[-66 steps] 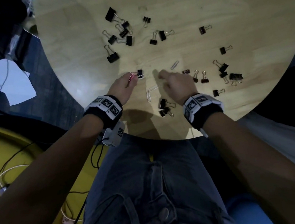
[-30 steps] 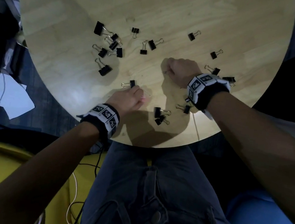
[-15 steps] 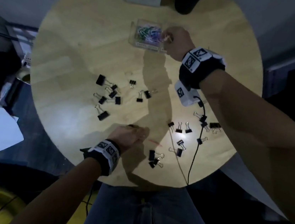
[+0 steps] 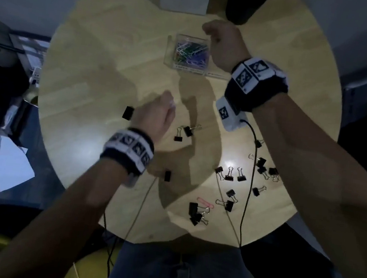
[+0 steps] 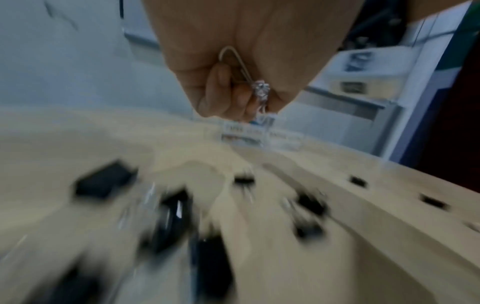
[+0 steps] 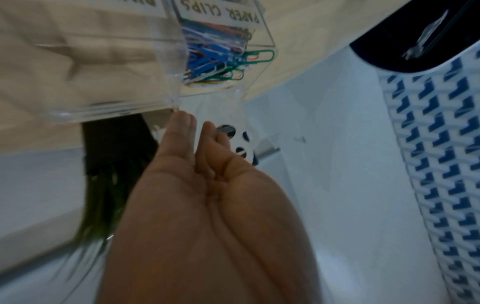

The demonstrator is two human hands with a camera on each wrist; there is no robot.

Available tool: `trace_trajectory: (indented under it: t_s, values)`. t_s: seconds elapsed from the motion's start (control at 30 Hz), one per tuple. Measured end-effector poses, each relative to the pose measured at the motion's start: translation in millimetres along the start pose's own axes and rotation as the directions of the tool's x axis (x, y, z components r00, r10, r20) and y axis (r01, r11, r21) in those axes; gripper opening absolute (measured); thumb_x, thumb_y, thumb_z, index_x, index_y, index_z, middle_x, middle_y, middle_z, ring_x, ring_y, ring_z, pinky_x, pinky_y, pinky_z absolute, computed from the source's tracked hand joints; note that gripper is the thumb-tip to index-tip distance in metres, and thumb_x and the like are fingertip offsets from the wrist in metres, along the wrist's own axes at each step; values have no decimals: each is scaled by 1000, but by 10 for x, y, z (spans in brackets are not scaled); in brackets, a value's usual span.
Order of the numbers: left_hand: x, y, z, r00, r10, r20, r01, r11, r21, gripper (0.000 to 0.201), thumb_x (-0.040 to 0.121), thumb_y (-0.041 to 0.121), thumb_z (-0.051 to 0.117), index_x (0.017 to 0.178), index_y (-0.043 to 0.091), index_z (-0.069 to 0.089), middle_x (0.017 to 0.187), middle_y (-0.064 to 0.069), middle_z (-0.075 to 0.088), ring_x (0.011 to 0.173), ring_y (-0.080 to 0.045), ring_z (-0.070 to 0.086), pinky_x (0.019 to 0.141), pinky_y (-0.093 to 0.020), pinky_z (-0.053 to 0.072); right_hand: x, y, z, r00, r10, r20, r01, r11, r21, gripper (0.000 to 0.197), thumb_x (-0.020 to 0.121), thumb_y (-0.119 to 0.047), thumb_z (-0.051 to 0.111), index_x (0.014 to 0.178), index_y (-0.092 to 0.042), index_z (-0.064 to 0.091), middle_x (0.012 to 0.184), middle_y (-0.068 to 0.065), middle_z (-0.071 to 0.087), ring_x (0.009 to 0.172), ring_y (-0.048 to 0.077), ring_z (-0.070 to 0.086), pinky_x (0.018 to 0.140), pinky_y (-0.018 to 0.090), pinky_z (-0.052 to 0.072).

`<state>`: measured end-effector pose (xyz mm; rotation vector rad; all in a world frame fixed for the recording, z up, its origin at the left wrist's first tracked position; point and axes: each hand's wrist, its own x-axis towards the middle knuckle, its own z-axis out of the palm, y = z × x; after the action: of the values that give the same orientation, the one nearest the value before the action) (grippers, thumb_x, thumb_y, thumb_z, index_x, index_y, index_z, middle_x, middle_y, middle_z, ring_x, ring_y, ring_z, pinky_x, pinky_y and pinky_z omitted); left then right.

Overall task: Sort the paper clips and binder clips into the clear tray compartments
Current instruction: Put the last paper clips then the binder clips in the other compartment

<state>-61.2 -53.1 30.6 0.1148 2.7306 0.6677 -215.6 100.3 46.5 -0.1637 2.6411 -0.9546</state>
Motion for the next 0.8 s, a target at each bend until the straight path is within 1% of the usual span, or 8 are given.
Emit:
trace_trajectory:
  t_s: [0.07,0.13,0.23,0.37,0.5,0.57,0.67,0.8]
  values:
    - [446,69,-204,996,45,-73,-39,996,84,26,95,20,35,115,4,42,101,-20,58,82,-35,58,66,-39,44,-249,199,-77,983,48,-179,-23,990,137,35,91,3,40,121,0,57,129,16,57,118,25,55,93,21,39]
    - [852,179,-330,992,86,-94,-68,982,176,33,97,19,35,124,1,38,119,-24,52,98,-41,55,76,-48,44,-593,437,-91,952,127,-277,-49,961,272,27,84,2,45,103,5,64,108,21,67,98,27,62,86,29,46]
    - [1258,311,-362,992,117,-36,-101,946,308,30,96,12,38,122,-2,40,124,-26,45,109,-42,48,82,-52,43,-1200,751,-20,916,305,-259,-178,890,419,26,82,7,45,94,-4,64,89,12,63,86,24,61,78,35,50]
    - [1362,388,-251,992,121,25,-121,914,388,35,91,6,45,124,-3,41,130,-26,39,117,-43,39,91,-54,44,-2021,1015,128,892,410,-192,-334,882,333,25,83,9,46,96,-4,64,90,9,65,84,23,63,76,32,50]
    - [983,389,-160,971,217,-98,-184,946,268,40,88,-2,42,128,-5,41,145,-22,31,133,-40,27,105,-51,35,-2626,1179,300,894,427,-132,-398,895,202,25,85,5,48,100,-5,65,95,10,68,72,16,58,70,28,47]
    - [590,410,-31,945,298,-132,-272,944,189,32,84,2,43,115,-2,53,130,-25,46,123,-41,40,100,-48,39,-2840,1226,403,910,398,-114,-388,916,101,22,86,2,50,99,-6,66,98,11,70,77,22,61,74,33,51]
    - [-212,475,352,940,335,62,-341,932,125,16,85,22,52,93,10,58,97,-10,58,95,-30,52,85,-42,42,-3048,1189,593,960,279,28,-279,960,-14,16,87,-4,54,95,-7,68,97,11,69,78,18,58,73,32,51]
    - [-1034,526,889,902,197,383,-250,964,93,41,78,51,60,99,19,49,99,4,47,97,-15,40,96,-37,33,-3103,981,829,961,138,238,-129,990,-52,17,86,-7,56,101,-6,64,104,12,62,93,27,60,74,30,44]
